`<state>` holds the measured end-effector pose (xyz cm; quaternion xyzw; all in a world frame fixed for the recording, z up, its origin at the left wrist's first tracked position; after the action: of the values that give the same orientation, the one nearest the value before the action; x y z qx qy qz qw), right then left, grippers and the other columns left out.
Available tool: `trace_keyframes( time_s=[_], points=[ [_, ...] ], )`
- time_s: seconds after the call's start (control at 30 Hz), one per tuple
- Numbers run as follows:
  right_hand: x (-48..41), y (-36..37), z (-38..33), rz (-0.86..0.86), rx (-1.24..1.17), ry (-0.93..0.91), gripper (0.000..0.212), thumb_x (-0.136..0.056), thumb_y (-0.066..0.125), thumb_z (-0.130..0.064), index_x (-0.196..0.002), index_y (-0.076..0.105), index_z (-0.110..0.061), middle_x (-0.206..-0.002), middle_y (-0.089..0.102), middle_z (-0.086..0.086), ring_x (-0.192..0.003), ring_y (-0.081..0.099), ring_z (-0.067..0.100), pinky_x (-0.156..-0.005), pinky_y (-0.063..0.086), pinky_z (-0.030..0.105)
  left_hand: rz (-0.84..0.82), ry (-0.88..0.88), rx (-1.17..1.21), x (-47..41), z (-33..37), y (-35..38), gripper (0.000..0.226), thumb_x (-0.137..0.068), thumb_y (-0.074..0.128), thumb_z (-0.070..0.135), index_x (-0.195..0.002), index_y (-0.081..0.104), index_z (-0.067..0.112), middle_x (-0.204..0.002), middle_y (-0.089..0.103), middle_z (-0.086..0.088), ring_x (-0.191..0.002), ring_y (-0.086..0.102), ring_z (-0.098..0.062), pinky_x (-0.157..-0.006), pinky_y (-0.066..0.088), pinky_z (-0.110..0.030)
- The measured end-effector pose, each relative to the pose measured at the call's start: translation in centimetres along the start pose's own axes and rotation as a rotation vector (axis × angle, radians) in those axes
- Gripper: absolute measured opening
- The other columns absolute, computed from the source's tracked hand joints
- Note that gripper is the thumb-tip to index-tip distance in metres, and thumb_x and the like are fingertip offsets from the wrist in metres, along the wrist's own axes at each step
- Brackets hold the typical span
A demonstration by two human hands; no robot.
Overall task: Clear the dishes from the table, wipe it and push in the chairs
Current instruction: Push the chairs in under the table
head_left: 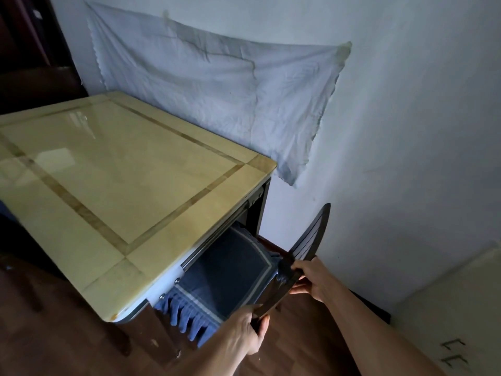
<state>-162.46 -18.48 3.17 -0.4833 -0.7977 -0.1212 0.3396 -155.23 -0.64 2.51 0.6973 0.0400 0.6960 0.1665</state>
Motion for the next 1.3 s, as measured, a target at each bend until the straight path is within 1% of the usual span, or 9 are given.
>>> trace_keyframes(
  time_s=[0.23,0.37,0.57,0.67,0.77,0.87,1.0,1.13,1.3],
  points=[
    [-1.3,-0.4,-0.2,0.004,0.021,-0.015,0.044,-0.087,0.061,-0.004,-0.126,0.044,0.000,-0.096,0.066,0.028,-0.079,0.071,0.039,-0.070,0.058,0.054,0.003,-0.024,-0.033,-1.4,0.2,0.6,0.020,-0.069,0.075,0.001,-0.066,0.059,-0.011,-0.061,0.059,-0.020,-0.028,0.055,-0.026,-0.024,0.044,-0.025],
    [-1.3,-0.5,-0.1,0.012,0.023,-0.024,0.039,-0.088,0.061,-0.006,-0.123,0.046,0.001,-0.091,0.066,0.026,-0.078,0.071,0.039,-0.071,0.059,0.053,0.008,-0.033,-0.072,-1.7,0.3,0.6,0.024,-0.066,0.079,0.004,-0.064,0.060,-0.010,-0.051,0.060,-0.017,-0.029,0.056,-0.025,-0.029,0.048,-0.028],
    [-1.3,0.0,-0.2,0.041,-0.010,-0.014,0.038,-0.089,0.061,-0.008,-0.121,0.043,-0.003,-0.091,0.065,0.023,-0.077,0.068,0.037,-0.066,0.059,0.048,-0.011,-0.046,-0.094,-2.2,0.5,0.6,0.028,-0.069,0.077,0.005,-0.056,0.058,-0.010,-0.042,0.058,-0.017,-0.028,0.055,-0.024,-0.030,0.048,-0.028],
    [-1.0,0.3,-0.2,0.059,-0.024,-0.019,0.039,-0.088,0.062,-0.005,-0.122,0.042,-0.003,-0.090,0.064,0.022,-0.074,0.067,0.034,-0.056,0.057,0.042,-0.013,-0.057,-0.083,-2.1,0.4,0.7,0.026,-0.069,0.078,0.004,-0.059,0.059,-0.010,-0.042,0.058,-0.018,-0.028,0.055,-0.025,-0.028,0.047,-0.029],
    [-1.0,0.2,-0.1,0.076,-0.023,-0.020,0.039,-0.088,0.060,-0.001,-0.122,0.042,-0.003,-0.088,0.063,0.023,-0.071,0.067,0.034,-0.052,0.056,0.040,-0.003,-0.054,-0.072,-2.0,0.4,0.6,0.027,-0.069,0.078,0.003,-0.057,0.058,-0.010,-0.042,0.057,-0.018,-0.027,0.055,-0.026,-0.026,0.045,-0.027],
    [-1.2,0.3,0.0,0.068,-0.019,-0.031,0.037,-0.089,0.061,-0.005,-0.122,0.044,-0.002,-0.093,0.065,0.025,-0.076,0.069,0.037,-0.057,0.058,0.042,-0.001,-0.043,-0.073,-1.9,0.4,0.6,0.027,-0.069,0.077,0.003,-0.056,0.058,-0.011,-0.042,0.057,-0.018,-0.026,0.054,-0.025,-0.025,0.045,-0.027],
    [-0.8,0.4,0.1,0.067,-0.032,-0.035,0.035,-0.090,0.061,-0.008,-0.119,0.042,-0.008,-0.094,0.066,0.024,-0.083,0.069,0.039,-0.064,0.059,0.046,-0.001,-0.045,-0.071,-1.8,0.5,0.6,0.028,-0.069,0.078,0.003,-0.057,0.058,-0.011,-0.042,0.057,-0.019,-0.026,0.054,-0.026,-0.025,0.045,-0.029],
    [-0.7,0.4,0.1,0.084,-0.017,-0.012,0.035,-0.090,0.061,-0.009,-0.119,0.041,-0.007,-0.098,0.065,0.026,-0.085,0.069,0.039,-0.064,0.059,0.046,-0.013,-0.052,-0.077,-1.8,0.4,0.6,0.026,-0.068,0.079,0.004,-0.062,0.059,-0.012,-0.045,0.058,-0.019,-0.028,0.055,-0.027,-0.026,0.046,-0.030],
    [-0.6,0.7,0.0,0.137,-0.014,-0.011,0.035,-0.091,0.059,-0.009,-0.117,0.035,-0.012,-0.099,0.061,0.023,-0.088,0.067,0.038,-0.077,0.057,0.054,-0.028,-0.065,-0.089,-2.1,0.7,0.6,0.026,-0.067,0.080,0.005,-0.065,0.060,-0.011,-0.047,0.060,-0.019,-0.031,0.058,-0.028,-0.027,0.048,-0.030]
  ],
)
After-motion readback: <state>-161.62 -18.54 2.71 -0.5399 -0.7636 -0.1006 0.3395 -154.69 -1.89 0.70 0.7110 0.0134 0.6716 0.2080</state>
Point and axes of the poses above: each hand's wrist, its own x-axis away from the middle knuckle, its own y-axis out of the palm, z = x × y, the point moved 4 cm from there along -x, towards the middle knuckle
